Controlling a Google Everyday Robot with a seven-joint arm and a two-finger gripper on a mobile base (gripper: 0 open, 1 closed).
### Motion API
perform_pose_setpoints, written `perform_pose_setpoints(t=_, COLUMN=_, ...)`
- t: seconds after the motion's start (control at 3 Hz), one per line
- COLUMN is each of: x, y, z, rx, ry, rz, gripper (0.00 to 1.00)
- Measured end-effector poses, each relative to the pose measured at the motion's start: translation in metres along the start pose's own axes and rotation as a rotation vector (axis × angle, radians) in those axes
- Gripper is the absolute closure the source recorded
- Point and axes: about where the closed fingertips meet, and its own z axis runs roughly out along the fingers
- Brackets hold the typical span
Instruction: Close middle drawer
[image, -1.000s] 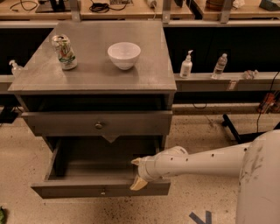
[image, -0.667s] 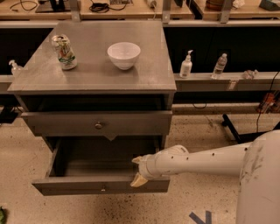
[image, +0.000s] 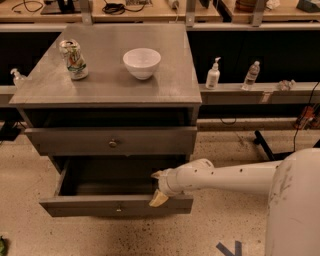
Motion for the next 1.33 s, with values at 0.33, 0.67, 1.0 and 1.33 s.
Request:
perform_pose_setpoints(t=0.33, x=0.001, y=-0.008, z=0.003, rx=0.004, ry=0.001, rz=0.004, gripper=0.30)
perform_pose_setpoints(t=0.67, x=0.003, y=-0.024, z=0.007, rx=0.015, ry=0.006, rz=0.014, gripper=0.30)
perform_pose_setpoints(t=1.0, x=0.005, y=-0.039, z=0.009, rx=0.030, ry=0.012, rz=0.028, gripper=0.31)
perform_pose_setpoints(t=1.33, x=0.006, y=-0.044, z=0.007, rx=0.039, ry=0.012, rz=0.034, gripper=0.34)
